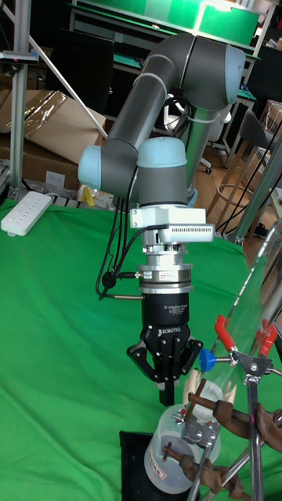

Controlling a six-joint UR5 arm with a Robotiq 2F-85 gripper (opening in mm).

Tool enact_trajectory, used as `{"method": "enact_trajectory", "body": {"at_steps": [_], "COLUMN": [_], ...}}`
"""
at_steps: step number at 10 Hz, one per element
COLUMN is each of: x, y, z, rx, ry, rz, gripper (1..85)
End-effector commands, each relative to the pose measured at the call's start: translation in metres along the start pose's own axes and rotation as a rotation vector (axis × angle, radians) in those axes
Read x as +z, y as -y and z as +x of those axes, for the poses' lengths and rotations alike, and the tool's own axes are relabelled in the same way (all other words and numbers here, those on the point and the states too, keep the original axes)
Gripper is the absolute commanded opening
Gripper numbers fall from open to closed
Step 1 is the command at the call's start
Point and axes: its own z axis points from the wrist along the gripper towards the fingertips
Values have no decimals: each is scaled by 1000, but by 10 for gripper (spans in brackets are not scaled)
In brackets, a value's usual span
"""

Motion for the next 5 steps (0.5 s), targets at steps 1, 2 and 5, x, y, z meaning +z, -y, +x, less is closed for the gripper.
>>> {"method": "enact_trajectory", "body": {"at_steps": [1, 2, 5], "x": [-18, -22, -39], "y": [7, 6, 8], "z": [9, 9, 18], "rx": [-14, -18, -9], "ry": [-41, -47, -99], "rz": [18, 19, 33], "gripper": [13, 13, 13]}}
